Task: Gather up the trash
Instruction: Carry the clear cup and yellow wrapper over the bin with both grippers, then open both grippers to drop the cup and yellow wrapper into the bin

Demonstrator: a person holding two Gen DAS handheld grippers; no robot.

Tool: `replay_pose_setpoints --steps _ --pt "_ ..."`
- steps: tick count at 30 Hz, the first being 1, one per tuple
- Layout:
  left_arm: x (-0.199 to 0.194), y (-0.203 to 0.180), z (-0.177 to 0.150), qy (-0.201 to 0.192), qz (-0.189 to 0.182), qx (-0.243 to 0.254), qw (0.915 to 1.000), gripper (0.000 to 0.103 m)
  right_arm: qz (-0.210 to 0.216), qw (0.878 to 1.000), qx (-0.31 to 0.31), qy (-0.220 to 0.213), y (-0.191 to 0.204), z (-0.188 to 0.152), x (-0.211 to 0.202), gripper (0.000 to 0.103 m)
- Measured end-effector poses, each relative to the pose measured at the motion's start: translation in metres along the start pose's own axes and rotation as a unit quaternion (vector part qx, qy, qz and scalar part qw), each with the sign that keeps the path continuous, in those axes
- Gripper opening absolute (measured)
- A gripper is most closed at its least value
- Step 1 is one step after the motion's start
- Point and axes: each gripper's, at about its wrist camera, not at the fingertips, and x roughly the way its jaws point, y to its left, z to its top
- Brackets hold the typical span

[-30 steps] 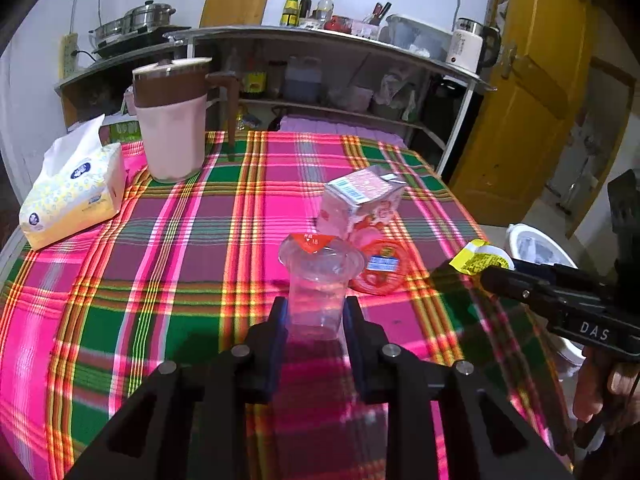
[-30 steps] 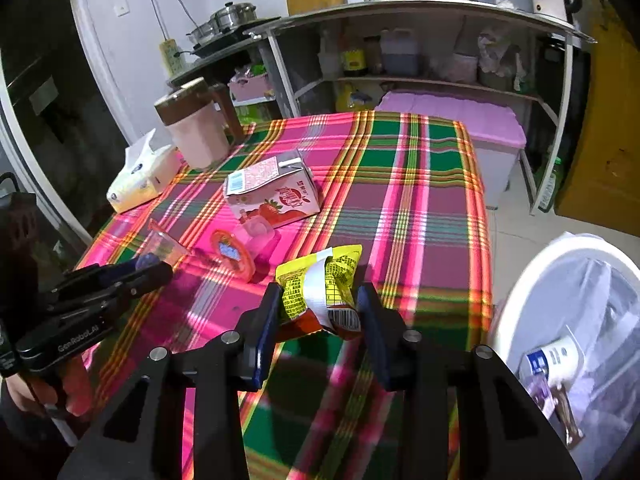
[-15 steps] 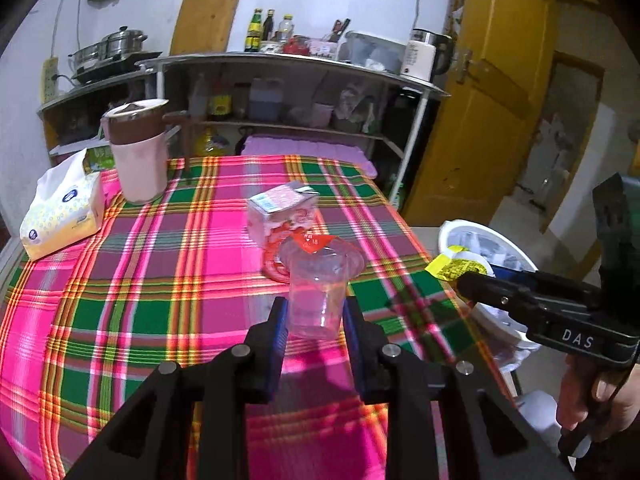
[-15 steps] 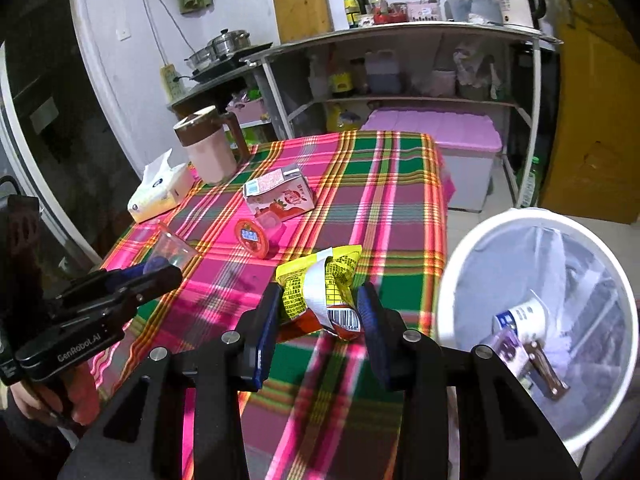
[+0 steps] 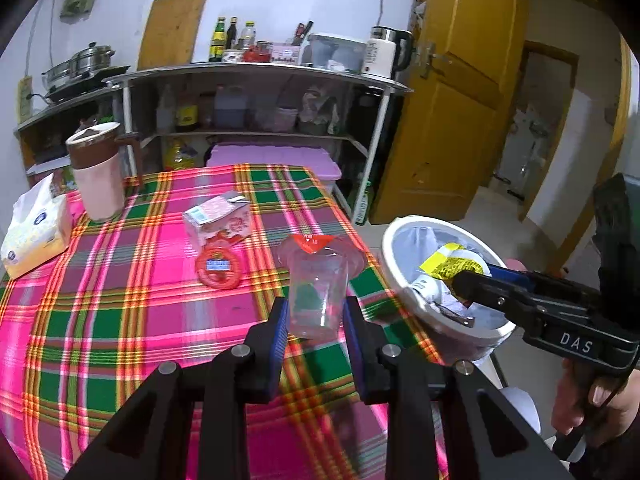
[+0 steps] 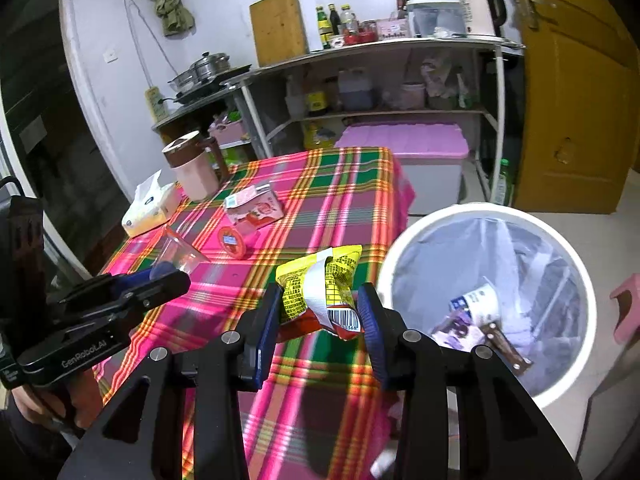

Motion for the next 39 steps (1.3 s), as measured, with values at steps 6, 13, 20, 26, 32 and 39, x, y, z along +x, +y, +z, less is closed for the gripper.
replay_pose_setpoints --steps 6,13,20,26,32,39 --pt "0.014 -0.028 0.007 0.005 -0.020 0.019 0.9996 0.028 -0.019 1.000 0.017 -0.009 -0.023 -0.005 -0.013 0.040" --pt "0.037 -0.059 0.016 0.013 -0.042 0.041 0.9982 0.028 -0.047 0.998 0.045 -0.017 -0.057 -0.008 -0.026 0.040" --pt "0.061 -0.085 0.021 0.022 -0.060 0.060 0.9962 0.028 -0.071 0.995 0.069 -0.020 -0.089 -0.011 -0.034 0.040" --pt "0.083 -0.102 0.024 0.035 -0.072 0.074 0.9941 0.028 -0.085 0.993 0.086 -0.013 -0.110 -0.014 -0.030 0.040" --pt "0.108 -0.118 0.023 0.053 -0.082 0.085 0.9916 0.028 -0.096 0.991 0.098 0.000 -0.127 -0.018 -0.021 0.040" --pt "0.133 -0.130 0.023 0.071 -0.092 0.093 0.9889 0.029 -0.106 0.989 0.105 0.013 -0.143 -0.020 -0.013 0.040"
